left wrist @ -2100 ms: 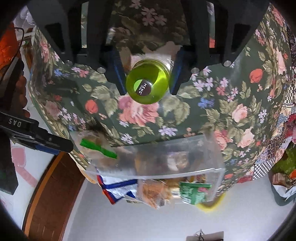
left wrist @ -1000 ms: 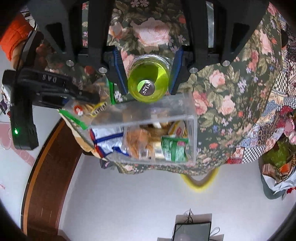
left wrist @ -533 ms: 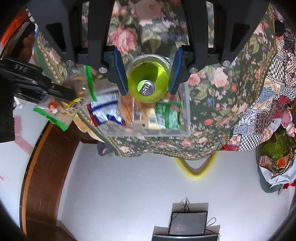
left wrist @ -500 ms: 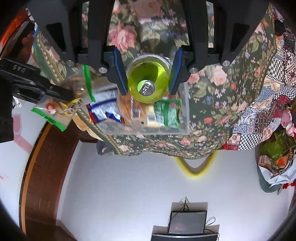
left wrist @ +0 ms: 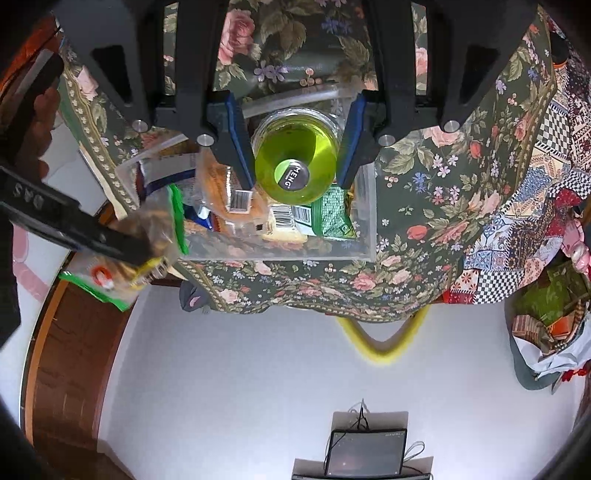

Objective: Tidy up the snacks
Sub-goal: 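Drop the cookie bag into the box with the right tool while the left places the bottle in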

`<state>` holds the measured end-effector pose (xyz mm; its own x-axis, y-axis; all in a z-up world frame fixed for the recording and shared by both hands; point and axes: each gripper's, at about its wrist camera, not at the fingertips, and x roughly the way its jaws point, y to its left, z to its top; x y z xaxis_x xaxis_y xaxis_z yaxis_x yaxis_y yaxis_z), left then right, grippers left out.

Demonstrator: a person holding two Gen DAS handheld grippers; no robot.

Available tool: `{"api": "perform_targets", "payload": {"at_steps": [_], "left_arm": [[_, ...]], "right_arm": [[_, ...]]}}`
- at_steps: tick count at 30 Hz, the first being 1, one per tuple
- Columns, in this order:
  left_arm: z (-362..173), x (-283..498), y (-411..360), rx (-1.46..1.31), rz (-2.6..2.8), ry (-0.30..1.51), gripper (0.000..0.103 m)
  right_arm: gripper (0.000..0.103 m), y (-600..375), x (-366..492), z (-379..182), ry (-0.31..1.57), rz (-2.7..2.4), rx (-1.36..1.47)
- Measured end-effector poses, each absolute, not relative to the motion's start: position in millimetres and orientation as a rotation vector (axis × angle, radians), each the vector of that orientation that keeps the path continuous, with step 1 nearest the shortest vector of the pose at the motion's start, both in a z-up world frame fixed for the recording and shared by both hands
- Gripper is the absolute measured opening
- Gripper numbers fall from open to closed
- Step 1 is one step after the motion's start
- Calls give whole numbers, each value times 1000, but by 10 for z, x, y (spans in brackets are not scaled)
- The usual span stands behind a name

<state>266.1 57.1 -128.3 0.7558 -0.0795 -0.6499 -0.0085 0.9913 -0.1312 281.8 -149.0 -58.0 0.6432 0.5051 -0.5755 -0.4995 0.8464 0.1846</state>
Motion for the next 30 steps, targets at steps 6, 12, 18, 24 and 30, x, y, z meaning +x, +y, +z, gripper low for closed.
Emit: {"api": "perform_targets", "payload": {"at_steps": [6,12,18,24,30], "left_arm": [[-1423,2784,604,-140,-29,739,44],[-1467,2821,636,-144,-12,746,45],[-1451,2804,679,-157,-6,764,45],[-1271,2703,654,-138,1,736,45],[-929,2433,603,-140,-6,661,45]], "right_arm": [[37,-1393,2964,-722,704,569,33],[38,-1391,2957,-777,714,567,17],[57,-1459,2928,-764,738,541,-9],[78,-1614,2814,-680,727,527,0],[78,-1748,2569,-426,666,525,-10]]}}
